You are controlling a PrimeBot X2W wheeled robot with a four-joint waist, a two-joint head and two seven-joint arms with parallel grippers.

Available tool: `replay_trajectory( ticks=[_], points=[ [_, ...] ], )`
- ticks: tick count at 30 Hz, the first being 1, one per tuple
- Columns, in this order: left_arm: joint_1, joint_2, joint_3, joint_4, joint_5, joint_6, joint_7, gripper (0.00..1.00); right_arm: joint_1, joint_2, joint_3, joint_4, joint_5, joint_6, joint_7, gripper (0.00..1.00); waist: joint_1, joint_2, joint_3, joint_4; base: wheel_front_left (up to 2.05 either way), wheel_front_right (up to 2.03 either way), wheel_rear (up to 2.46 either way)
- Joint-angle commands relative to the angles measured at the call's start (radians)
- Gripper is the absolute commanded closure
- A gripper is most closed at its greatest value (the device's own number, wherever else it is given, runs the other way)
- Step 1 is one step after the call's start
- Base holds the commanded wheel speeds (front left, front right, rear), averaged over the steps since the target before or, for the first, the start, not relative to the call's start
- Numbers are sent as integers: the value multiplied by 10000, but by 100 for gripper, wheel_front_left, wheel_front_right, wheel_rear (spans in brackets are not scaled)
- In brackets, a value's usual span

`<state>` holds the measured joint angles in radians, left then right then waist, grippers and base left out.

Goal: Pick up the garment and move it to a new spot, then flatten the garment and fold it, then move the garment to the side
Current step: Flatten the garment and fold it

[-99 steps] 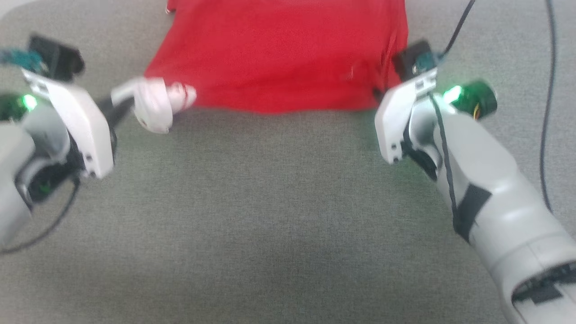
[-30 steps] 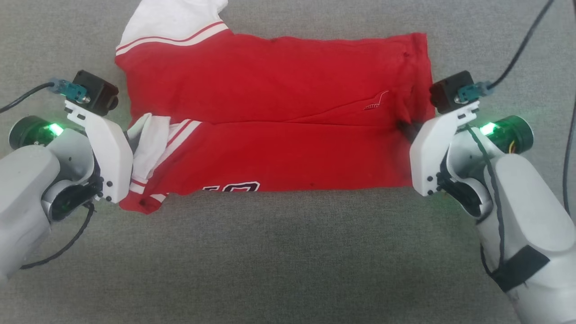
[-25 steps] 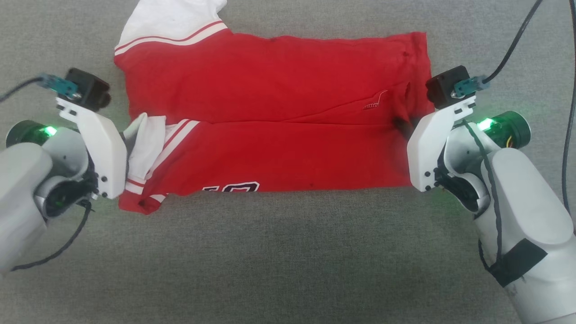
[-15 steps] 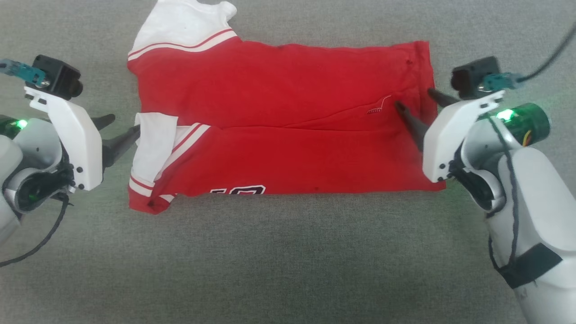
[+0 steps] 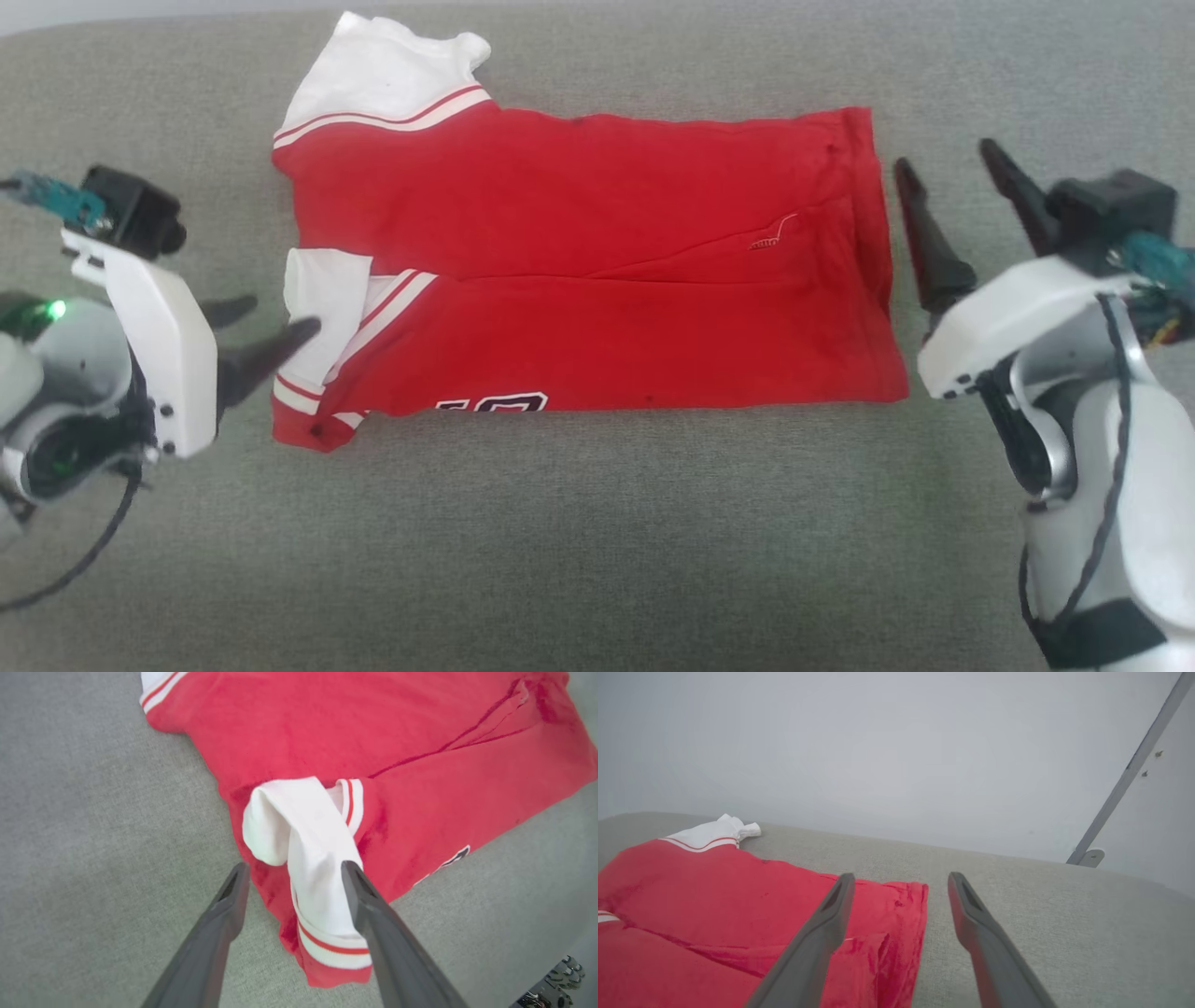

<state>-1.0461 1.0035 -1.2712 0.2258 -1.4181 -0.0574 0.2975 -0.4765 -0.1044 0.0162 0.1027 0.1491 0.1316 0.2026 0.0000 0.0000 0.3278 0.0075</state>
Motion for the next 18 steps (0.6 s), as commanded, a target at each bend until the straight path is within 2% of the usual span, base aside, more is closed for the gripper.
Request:
replay_trajectory(
  ticks=[1, 6, 12, 18],
  points=[
    [111, 80, 8, -109, 48, 101, 46, 0, 146, 43, -85, -123, -117, -20, -155, 0, 0, 0, -16, -37, 0, 0, 0],
    [471, 451, -10, -845, -214, 803, 388, 0, 748, 414, -582, -848, -523, -18, -726, 0, 0, 0, -29, -237, 0, 0, 0],
    [921, 619, -24, -970, -617, 1528, 844, 0, 1513, 548, -692, -1423, -329, -15, -756, 0, 0, 0, 50, -604, 0, 0, 0],
    [1238, 483, 1, -442, -989, 1674, 1019, 0, 2009, 542, -530, -1651, 150, -15, -653, 0, 0, 0, 157, -866, 0, 0, 0]
  ],
)
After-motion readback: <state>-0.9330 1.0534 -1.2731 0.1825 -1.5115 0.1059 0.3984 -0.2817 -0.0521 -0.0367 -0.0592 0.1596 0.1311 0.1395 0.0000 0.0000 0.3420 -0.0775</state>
